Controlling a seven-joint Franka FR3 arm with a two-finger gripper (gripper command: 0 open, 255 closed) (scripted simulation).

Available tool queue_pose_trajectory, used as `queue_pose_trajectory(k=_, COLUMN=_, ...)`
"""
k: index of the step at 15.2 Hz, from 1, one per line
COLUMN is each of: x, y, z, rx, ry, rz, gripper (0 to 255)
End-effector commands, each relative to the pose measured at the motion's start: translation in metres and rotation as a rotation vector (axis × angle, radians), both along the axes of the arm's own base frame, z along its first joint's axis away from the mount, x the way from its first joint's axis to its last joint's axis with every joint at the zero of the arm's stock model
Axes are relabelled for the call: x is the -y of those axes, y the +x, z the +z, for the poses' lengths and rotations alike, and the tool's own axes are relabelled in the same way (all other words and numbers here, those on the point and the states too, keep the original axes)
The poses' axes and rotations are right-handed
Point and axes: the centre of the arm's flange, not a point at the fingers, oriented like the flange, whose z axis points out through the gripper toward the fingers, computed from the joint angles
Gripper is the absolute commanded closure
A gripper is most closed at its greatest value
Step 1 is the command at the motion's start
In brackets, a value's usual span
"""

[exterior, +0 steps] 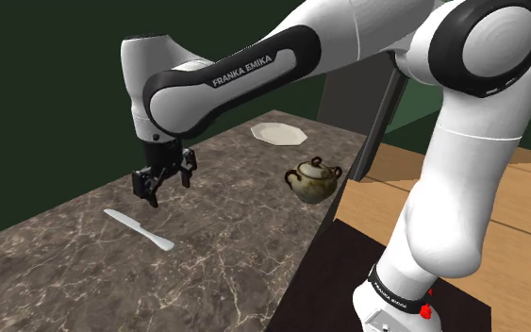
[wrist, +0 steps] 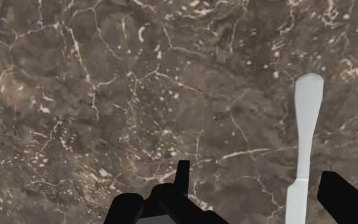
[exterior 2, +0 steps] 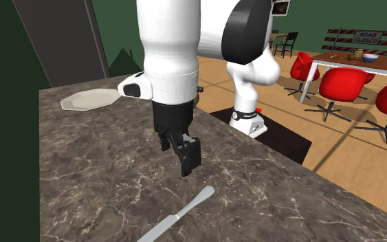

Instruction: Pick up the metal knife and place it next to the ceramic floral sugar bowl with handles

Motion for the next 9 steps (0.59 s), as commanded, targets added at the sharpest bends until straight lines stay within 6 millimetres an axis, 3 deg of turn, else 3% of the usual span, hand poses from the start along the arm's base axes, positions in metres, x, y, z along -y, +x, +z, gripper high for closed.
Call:
queue_pose_trajectory(k=1, x=-0.023, y=0.007, z=-0.012, rx=-0.004, ry=0.004, rz=0.019, gripper=0)
queue_pose_trajectory(k=5, x=-0.069, y=0.023, z=-0.032, rx=-0.011, ry=0.013, rz=0.057, gripper=0)
queue_pose_trajectory(k=9, x=-0.072, y=0.024, z=-0.049, rx=-0.012, ry=0.013, rz=0.06, gripper=0)
